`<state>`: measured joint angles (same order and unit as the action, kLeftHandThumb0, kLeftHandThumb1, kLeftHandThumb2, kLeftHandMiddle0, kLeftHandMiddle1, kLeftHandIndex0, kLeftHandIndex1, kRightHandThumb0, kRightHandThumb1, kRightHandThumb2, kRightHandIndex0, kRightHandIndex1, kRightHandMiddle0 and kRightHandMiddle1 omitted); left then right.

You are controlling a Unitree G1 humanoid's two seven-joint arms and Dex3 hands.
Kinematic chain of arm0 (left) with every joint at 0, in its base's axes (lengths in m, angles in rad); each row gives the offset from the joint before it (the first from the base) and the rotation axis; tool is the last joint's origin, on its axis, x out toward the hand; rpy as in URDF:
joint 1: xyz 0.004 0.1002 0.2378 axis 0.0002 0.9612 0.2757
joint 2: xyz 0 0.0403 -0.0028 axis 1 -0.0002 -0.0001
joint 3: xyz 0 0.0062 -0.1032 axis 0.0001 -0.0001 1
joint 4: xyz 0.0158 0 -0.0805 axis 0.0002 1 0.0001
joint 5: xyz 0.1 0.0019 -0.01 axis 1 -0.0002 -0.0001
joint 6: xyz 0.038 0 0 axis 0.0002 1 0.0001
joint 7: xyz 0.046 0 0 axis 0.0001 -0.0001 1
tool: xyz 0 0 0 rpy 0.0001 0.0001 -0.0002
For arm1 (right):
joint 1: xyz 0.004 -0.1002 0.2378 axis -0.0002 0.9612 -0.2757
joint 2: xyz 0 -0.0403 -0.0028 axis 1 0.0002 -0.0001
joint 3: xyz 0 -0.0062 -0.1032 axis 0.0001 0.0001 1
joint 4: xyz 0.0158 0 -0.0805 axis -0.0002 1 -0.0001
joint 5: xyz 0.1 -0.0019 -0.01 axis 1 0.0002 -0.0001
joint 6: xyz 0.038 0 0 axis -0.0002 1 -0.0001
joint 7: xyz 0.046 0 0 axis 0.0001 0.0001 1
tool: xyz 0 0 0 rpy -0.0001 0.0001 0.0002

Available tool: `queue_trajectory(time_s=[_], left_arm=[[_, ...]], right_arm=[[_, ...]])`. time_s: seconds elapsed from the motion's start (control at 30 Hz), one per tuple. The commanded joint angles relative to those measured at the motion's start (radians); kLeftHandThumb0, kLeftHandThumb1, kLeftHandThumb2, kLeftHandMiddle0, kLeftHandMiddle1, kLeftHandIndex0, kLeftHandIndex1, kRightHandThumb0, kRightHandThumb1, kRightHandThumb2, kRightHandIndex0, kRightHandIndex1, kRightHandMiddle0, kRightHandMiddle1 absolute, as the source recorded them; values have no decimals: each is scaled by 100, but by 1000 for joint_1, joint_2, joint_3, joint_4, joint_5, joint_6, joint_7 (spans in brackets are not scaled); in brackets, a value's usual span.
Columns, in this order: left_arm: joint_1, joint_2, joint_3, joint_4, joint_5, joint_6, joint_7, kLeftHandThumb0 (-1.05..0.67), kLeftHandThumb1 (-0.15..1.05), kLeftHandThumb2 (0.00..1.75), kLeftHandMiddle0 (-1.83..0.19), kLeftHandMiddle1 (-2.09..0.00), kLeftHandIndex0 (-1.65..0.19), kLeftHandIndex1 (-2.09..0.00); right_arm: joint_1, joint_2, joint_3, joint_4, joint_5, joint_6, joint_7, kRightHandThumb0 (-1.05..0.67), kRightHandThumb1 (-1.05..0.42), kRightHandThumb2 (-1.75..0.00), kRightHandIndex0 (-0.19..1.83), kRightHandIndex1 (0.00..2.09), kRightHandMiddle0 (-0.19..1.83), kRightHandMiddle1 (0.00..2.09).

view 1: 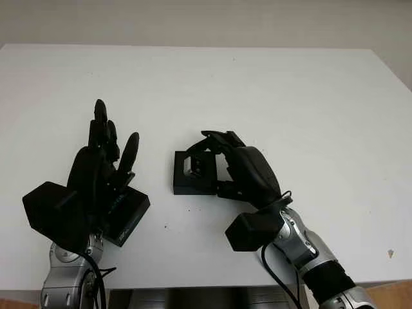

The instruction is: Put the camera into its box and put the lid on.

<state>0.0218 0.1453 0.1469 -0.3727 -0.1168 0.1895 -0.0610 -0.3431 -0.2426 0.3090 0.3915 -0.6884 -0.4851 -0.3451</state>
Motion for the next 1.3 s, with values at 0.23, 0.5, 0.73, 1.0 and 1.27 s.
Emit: queue_trajectory(time_s=[0.23,0.5,0.73,1.0,1.27], left_arm=[[11,3,4,-20,4,0,0,-52,105,44,19,-3,19,0],[9,7,6,-19,6,1,-2,-52,105,44,19,-3,19,0],[8,11,7,-19,4,-1,-9,-52,105,44,19,-3,19,0],[8,6,7,-23,1,5,-6,-52,105,44,19,-3,19,0],[10,4,7,-28,4,5,-3,-52,105,44,19,-3,19,0]], right_arm=[[3,0,13,15,-26,32,-42,-53,-95,-6,9,91,33,118],[9,11,3,-17,7,76,-15,-52,-96,-6,7,93,31,116],[29,15,-7,-70,52,128,52,-54,-96,-5,8,91,29,113],[57,4,-1,-156,41,213,137,-54,-95,-5,9,83,28,104],[68,-22,17,-222,-13,268,203,-60,-95,-5,13,68,31,91]])
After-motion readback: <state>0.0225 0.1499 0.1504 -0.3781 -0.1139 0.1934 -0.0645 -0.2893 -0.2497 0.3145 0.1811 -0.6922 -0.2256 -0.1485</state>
